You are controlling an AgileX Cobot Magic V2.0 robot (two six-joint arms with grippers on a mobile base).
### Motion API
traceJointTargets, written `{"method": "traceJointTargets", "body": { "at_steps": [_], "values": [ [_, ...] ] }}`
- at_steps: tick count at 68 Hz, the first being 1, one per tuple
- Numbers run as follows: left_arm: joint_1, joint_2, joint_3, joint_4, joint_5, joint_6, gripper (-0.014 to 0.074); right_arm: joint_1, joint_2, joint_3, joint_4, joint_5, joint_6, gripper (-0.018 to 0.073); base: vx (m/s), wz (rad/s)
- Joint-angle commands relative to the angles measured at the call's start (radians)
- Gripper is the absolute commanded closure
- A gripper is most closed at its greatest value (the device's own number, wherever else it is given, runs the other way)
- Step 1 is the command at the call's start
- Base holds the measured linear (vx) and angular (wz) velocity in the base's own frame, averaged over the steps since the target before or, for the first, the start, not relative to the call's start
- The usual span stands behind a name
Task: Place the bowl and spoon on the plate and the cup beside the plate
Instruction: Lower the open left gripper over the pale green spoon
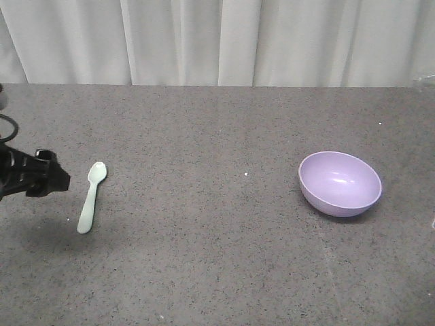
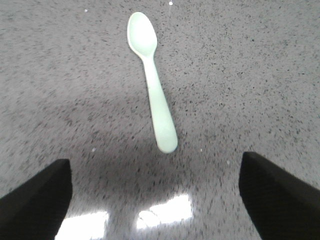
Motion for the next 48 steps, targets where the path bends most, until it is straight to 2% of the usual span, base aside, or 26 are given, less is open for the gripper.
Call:
{"method": "traceJointTargets", "body": {
  "at_steps": [1, 26, 48],
  "values": [
    [-0.026, 0.065, -0.091, -0.016, -0.06, -0.018, -0.0027, -0.003, 0.007, -0.032, -0.005, -0.068, -0.006, 0.001, 0.0, 0.0],
    [-0.123, 0.343, -0.306, 0.163, -0.009, -0.169, -0.0014, -0.003, 0.007, -0.032, 0.001, -0.077, -0.006, 0.001, 0.0, 0.0],
    [-0.123, 0.453, -0.316, 0.163, -0.04, -0.196, -0.001, -0.003, 0.007, -0.032, 0.001, -0.079, -0.006, 0.001, 0.0, 0.0]
  ]
}}
